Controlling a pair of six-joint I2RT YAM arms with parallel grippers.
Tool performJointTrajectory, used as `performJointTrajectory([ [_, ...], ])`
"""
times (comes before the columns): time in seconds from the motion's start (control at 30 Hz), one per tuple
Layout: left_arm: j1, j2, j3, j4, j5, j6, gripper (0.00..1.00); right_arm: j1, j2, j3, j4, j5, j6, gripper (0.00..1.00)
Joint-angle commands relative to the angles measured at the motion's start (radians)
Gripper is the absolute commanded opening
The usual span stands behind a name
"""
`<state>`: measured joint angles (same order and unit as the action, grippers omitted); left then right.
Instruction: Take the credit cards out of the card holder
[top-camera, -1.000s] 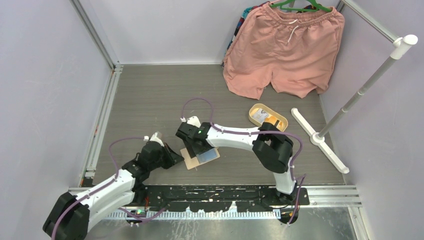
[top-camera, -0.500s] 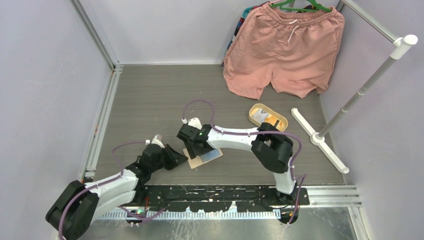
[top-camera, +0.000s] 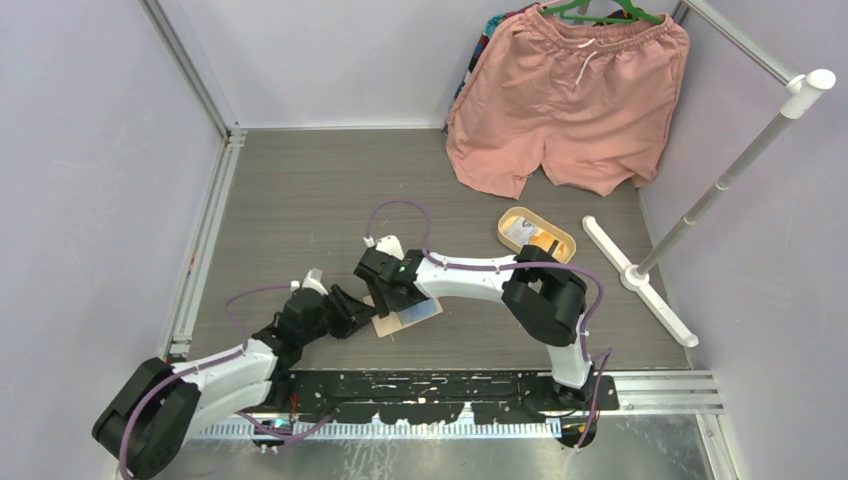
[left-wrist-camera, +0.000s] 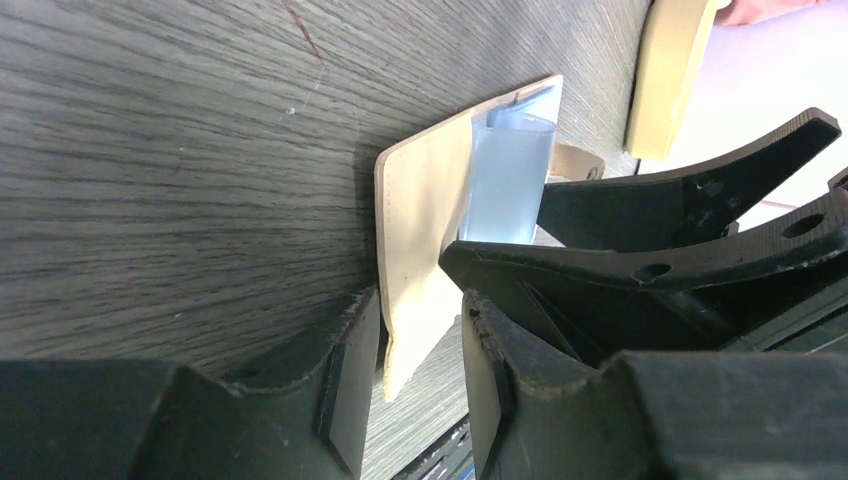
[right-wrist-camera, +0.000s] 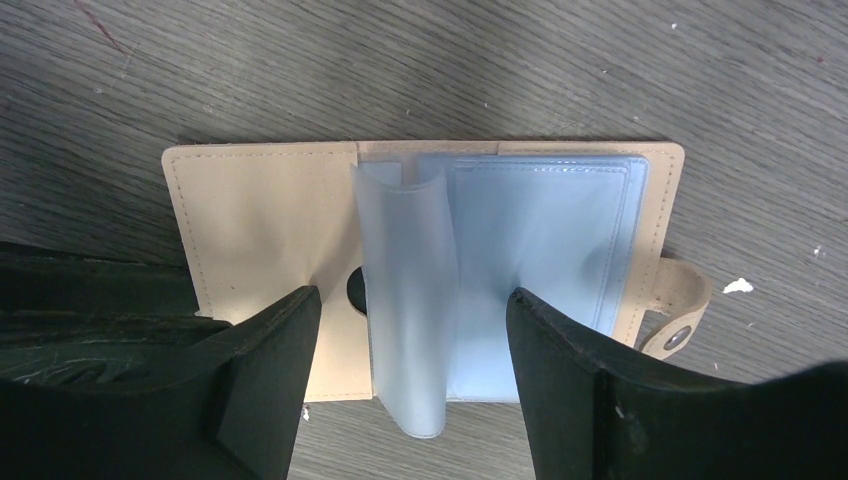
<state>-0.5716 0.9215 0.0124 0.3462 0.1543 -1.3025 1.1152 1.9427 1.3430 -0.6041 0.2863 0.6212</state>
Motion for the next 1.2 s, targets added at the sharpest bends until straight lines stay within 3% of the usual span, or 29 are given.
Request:
performJointTrajectory([
  [0.0, 0.002, 0.077, -0.037, 0.042, -0.010, 0.003, 0.39, -0.001, 0.006, -0.005, 0.025, -0.002, 0.025, 0.74],
  [0.23, 0.002, 0.266, -0.036, 0.215, 0.006, -0.018, 0.34, -0.009, -0.004, -0.015, 0.029, -0.001, 0.030, 0.74],
  [0.47, 0.002, 0.339, -0.020, 0.253, -0.010, -0.032, 0.26, -0.013, -0.014, -0.025, 0.027, 0.000, 0.031, 0.74],
  [0.6, 0.001, 0.307, -0.016, 0.201, -0.027, -0.022, 0.18, -0.012, -0.014, -0.030, 0.030, -0.003, 0.030, 0.74],
  [0.77, 0.002, 0.233, -0.016, 0.106, -0.046, -0.002, 0.01, -0.014, -0.011, -0.029, 0.036, -0.008, 0.031, 0.74],
  [1.17, 0.003, 0.009, 0.011, -0.135, -0.103, 0.047, 0.00, -0.035, -0.077, 0.001, -0.074, 0.081, -0.024, 0.80],
])
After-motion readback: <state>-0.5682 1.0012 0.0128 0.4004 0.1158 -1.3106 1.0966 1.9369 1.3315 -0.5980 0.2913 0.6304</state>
